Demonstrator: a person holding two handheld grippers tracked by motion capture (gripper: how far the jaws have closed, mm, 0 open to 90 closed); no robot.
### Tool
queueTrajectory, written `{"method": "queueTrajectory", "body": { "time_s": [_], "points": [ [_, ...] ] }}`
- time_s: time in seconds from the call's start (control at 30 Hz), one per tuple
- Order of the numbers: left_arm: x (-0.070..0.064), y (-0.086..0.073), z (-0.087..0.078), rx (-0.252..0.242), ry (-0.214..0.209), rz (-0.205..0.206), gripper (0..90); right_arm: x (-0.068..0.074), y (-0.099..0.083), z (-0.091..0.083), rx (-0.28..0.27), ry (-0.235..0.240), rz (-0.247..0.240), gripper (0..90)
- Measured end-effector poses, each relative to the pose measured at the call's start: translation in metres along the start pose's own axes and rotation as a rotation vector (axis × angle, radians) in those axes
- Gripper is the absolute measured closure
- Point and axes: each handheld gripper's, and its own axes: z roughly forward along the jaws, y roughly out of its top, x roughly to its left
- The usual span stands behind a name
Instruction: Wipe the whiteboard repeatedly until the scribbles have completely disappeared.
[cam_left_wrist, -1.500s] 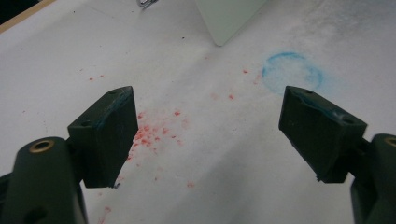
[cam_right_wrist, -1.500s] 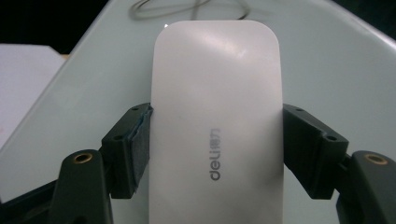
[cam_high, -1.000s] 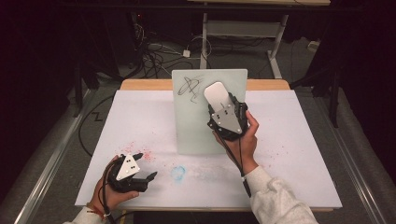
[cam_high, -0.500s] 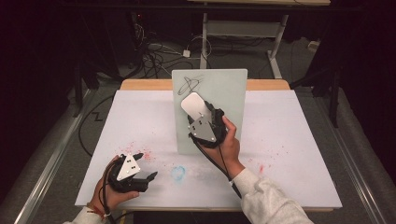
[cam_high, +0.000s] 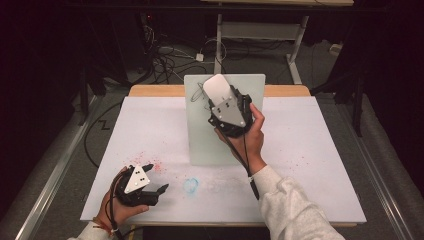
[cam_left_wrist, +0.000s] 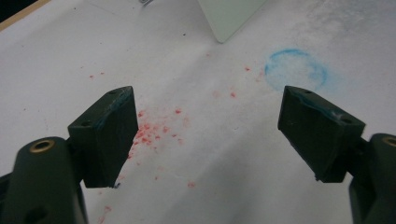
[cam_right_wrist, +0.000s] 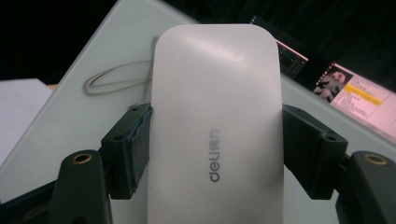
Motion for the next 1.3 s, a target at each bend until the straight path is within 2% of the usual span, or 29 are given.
{"method": "queueTrajectory", "body": {
  "time_s": [0.1, 0.2, 0.4, 0.67, 1.03, 1.3],
  "points": [
    [0.0, 0.0, 0.0, 0.003, -0.001, 0.003, 19.2, -0.005, 0.004, 0.001, 0.001, -0.012, 0.021, 31.0],
    [0.0, 0.0, 0.001, 0.004, -0.004, 0.005, 19.2, -0.002, 0.005, 0.002, -0.004, -0.022, 0.014, 30.9],
    [0.0, 0.0, 0.001, 0.002, -0.006, 0.002, 19.2, 0.012, 0.008, 0.004, 0.003, 0.003, -0.03, 30.9],
    [0.001, 0.0, 0.0, -0.003, -0.003, 0.013, 19.2, 0.029, 0.013, 0.007, 0.01, 0.032, -0.063, 31.0],
    [0.0, -0.001, 0.0, 0.001, -0.006, 0.004, 19.2, 0.058, -0.002, 0.003, 0.018, 0.071, -0.15, 31.0],
    [0.0, 0.0, 0.0, -0.002, 0.001, 0.014, 19.2, 0.059, -0.009, 0.0, 0.032, 0.09, -0.17, 31.0]
  ]
}}
